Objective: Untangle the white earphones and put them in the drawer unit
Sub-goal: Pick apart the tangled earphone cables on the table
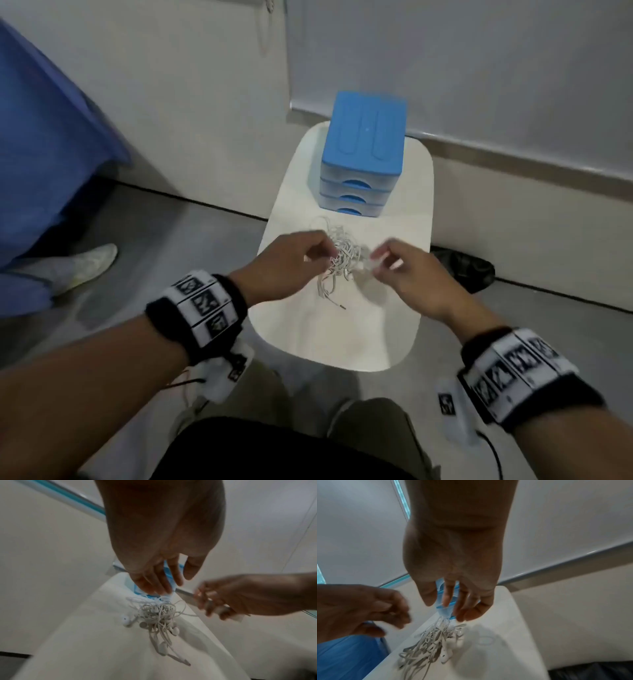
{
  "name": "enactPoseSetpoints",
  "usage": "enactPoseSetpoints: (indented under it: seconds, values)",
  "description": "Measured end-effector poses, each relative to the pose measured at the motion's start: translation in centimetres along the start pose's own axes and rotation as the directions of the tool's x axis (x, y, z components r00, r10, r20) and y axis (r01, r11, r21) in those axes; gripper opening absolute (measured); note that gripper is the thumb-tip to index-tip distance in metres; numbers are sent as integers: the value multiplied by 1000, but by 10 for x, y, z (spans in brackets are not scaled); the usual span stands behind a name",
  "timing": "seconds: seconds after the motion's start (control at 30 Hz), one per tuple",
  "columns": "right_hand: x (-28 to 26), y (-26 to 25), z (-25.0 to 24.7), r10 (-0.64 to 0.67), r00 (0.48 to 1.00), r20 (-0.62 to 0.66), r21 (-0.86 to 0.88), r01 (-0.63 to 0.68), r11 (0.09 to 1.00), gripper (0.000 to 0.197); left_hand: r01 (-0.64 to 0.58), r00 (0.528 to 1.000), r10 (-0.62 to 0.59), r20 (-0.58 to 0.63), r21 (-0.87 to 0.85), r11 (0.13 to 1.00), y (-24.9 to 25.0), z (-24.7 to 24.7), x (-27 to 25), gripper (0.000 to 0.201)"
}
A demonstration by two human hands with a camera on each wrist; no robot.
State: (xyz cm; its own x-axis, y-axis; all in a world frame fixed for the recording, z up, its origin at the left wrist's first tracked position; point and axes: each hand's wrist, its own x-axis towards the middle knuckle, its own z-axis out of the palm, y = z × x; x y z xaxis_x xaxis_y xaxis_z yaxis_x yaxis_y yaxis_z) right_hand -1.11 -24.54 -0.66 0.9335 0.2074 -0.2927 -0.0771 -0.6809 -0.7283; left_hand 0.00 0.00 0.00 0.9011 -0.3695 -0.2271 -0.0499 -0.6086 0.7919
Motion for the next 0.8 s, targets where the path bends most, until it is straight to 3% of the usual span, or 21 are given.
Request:
enactPoseSetpoints:
  seconds: [0.1,0.2,0.3,0.4,0.5,0.8]
  values:
    - [35,-1,11,77,994,-80,23,-75,997,36,31,999,-26,-47,104,994,-7,15,31,37]
    - [58,12,27,152,988,30,46,-153,987,43,125,987,-146,68,253,959,-19,26,50,67]
    - [73,30,31,174,980,99,54,-180,982,42,93,985,-144,98,402,911,-34,32,63,86]
    - [78,37,27,178,970,167,175,-207,963,41,60,988,-116,99,448,892,-36,34,68,70]
    - [72,31,26,122,971,204,173,-159,972,23,54,983,-131,125,488,871,-31,33,67,75]
    - [51,26,45,133,991,11,89,-133,987,20,-5,987,-67,149,434,901,-14,30,42,45]
